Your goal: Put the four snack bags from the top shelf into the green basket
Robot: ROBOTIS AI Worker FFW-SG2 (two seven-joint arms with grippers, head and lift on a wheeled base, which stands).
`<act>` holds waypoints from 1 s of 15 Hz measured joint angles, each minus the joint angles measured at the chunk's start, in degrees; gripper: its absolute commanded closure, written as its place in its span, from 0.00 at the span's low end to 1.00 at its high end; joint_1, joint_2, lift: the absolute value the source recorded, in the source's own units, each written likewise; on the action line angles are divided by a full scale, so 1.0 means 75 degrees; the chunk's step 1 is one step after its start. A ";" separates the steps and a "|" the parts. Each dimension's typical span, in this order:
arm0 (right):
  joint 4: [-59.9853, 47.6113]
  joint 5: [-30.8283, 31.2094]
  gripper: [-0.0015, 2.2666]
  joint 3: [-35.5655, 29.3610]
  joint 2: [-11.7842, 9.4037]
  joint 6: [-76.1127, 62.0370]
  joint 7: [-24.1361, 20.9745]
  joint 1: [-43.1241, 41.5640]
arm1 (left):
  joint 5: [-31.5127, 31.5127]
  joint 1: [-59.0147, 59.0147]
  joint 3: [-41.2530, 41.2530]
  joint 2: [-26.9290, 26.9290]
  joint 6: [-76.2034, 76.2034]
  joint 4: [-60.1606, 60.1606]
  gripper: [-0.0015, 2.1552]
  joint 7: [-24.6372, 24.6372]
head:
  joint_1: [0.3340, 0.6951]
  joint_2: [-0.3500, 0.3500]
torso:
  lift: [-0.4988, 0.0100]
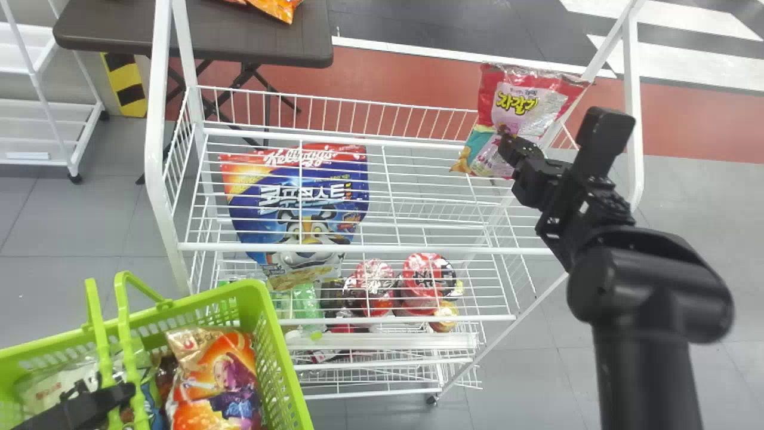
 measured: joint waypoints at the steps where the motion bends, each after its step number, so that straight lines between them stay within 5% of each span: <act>1: -0.0785 -0.0366 0.99 0.0037 0.0003 0.0418 0.0101 0.0443 | -0.0017 -0.0050 -0.0020 -0.0004 0.0004 0.0002 1.00 0.0000 | 1.00 0.25 | 0.98; 8: -0.4089 -0.2884 0.99 0.0564 0.0023 0.3543 0.0541 0.2742 | -0.0081 -0.0276 -0.0058 0.0050 0.0089 0.0034 1.00 0.0000 | 1.00 0.54 | 0.98; 15: -0.4298 -0.4601 0.99 0.1625 0.0050 0.5416 0.0738 0.2896 | -0.0086 -0.0350 -0.0183 0.0084 0.0160 0.0039 1.00 0.0000 | 1.00 0.92 | 0.98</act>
